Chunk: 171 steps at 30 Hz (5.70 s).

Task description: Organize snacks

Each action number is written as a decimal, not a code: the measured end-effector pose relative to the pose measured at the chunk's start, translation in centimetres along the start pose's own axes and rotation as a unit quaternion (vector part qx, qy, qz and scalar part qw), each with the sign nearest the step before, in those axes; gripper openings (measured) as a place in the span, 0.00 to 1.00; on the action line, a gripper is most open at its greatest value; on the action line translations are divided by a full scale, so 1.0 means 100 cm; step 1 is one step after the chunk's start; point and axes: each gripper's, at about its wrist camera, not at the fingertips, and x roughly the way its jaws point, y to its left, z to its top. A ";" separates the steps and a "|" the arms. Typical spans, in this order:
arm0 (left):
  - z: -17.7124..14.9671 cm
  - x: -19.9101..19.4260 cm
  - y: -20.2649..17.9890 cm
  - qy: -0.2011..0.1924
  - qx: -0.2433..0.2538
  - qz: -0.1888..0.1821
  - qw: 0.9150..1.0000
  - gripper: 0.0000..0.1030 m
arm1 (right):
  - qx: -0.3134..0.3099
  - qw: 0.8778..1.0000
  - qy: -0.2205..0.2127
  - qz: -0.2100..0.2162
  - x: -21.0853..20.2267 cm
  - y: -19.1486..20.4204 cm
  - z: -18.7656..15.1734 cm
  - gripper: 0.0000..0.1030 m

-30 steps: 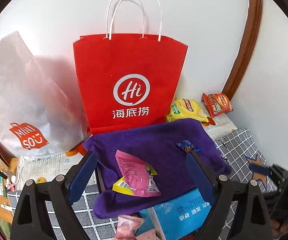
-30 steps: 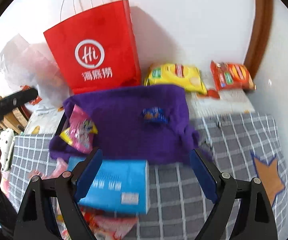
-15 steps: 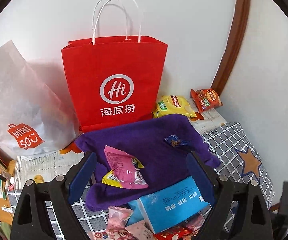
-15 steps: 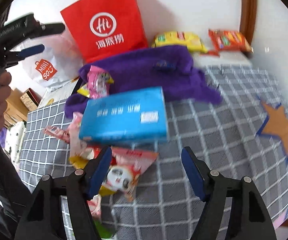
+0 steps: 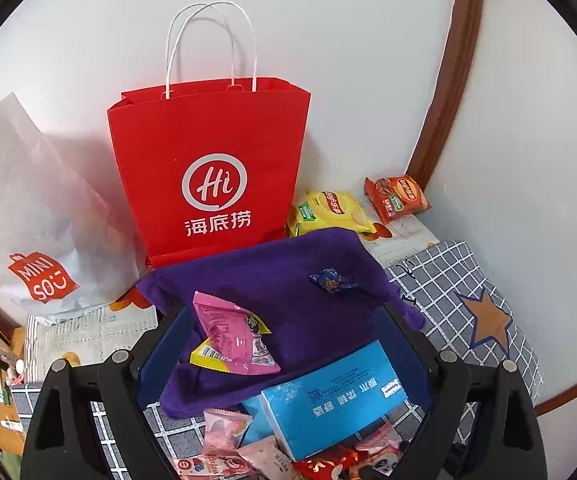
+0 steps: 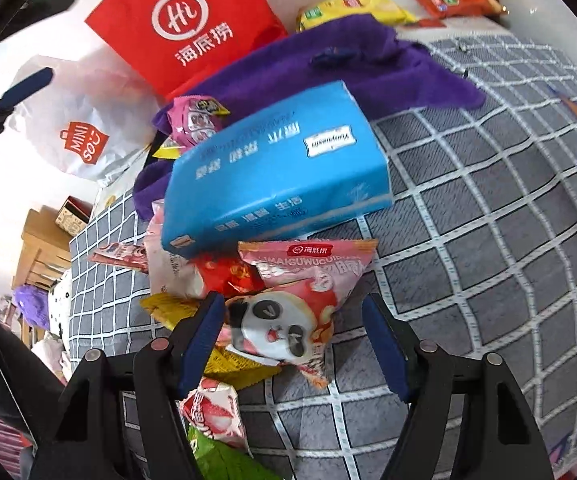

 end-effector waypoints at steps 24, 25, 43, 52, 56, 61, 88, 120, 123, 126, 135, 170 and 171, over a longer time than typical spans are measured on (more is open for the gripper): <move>-0.061 0.000 0.037 0.052 -0.019 0.089 0.994 0.89 | -0.173 0.979 -0.064 -0.087 -0.029 -0.051 -0.003 0.43; -0.069 0.002 0.042 0.058 -0.024 0.093 0.994 0.89 | -0.176 0.978 -0.065 -0.090 -0.027 -0.050 -0.002 0.44; -0.167 0.043 0.066 0.120 -0.153 0.023 0.981 0.86 | -0.161 0.981 -0.070 -0.084 -0.020 -0.057 -0.008 0.51; -0.172 0.053 0.074 0.112 -0.189 -0.010 0.975 0.27 | -0.173 0.978 -0.076 -0.089 -0.026 -0.055 -0.013 0.41; -0.175 0.037 0.074 0.102 -0.185 -0.023 0.977 0.17 | -0.173 0.978 -0.077 -0.089 -0.027 -0.055 -0.015 0.41; -0.180 0.016 0.070 0.090 -0.164 -0.012 0.982 0.14 | -0.169 0.978 -0.082 -0.087 -0.033 -0.055 -0.019 0.41; -0.183 -0.082 0.014 0.022 -0.119 -0.060 0.991 0.12 | -0.171 0.973 -0.144 -0.062 -0.112 -0.033 -0.042 0.40; -0.114 -0.075 -0.009 0.007 -0.083 -0.066 0.994 0.12 | -0.203 0.959 -0.191 -0.042 -0.133 0.022 0.032 0.40; -0.104 -0.067 -0.008 0.006 -0.080 -0.066 0.995 0.12 | -0.203 0.959 -0.190 -0.050 -0.128 0.024 0.048 0.40; -0.096 -0.059 -0.004 0.007 -0.080 -0.064 0.995 0.12 | -0.209 0.958 -0.186 -0.056 -0.121 0.029 0.063 0.40; -0.068 -0.033 0.015 0.008 -0.089 -0.052 0.995 0.13 | -0.219 0.959 -0.169 -0.057 -0.094 0.044 0.107 0.40; -0.018 0.108 0.071 0.085 -0.150 -0.074 0.982 0.13 | -0.242 0.966 -0.051 -0.080 0.011 -0.001 0.218 0.40; -0.019 0.109 0.071 0.087 -0.152 -0.077 0.982 0.13 | -0.241 0.966 -0.047 -0.082 0.015 -0.002 0.219 0.40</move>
